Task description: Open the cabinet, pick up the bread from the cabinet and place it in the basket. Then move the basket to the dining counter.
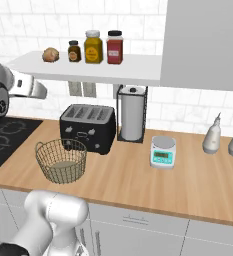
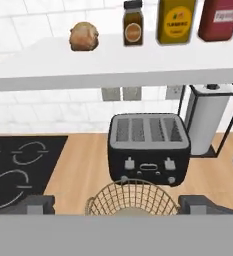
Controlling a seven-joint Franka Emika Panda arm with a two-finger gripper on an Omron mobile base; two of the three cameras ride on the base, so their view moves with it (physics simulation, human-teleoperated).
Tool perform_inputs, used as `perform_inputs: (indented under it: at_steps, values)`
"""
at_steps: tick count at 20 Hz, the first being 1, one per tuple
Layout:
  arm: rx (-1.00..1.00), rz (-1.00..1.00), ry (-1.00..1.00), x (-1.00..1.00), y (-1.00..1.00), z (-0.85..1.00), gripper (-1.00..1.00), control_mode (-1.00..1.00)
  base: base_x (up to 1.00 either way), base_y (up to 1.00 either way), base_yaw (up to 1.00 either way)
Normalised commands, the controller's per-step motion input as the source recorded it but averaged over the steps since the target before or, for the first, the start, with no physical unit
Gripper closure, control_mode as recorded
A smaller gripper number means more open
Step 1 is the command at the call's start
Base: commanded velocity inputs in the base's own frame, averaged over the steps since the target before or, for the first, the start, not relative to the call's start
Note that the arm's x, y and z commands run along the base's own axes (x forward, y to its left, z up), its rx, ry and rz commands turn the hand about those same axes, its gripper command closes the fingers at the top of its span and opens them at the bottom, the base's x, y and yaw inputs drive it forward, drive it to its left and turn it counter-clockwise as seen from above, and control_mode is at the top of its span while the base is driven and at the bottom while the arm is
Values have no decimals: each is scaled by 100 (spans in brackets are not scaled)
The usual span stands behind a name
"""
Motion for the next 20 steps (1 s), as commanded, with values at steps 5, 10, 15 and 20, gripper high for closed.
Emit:
perform_inputs:
  at_steps: [5, 10, 15, 20]
  values:
    - [3, 0, -25, 68, 62, 84, -100, -100, 0, 0, 0]
    - [7, 0, -8, 85, 7, 67, -100, -100, 0, 0, 0]
    - [13, 0, 0, 79, -4, 45, -100, -100, 0, 0, 0]
    - [7, 0, 4, 55, 20, -4, -100, -100, 0, 0, 0]
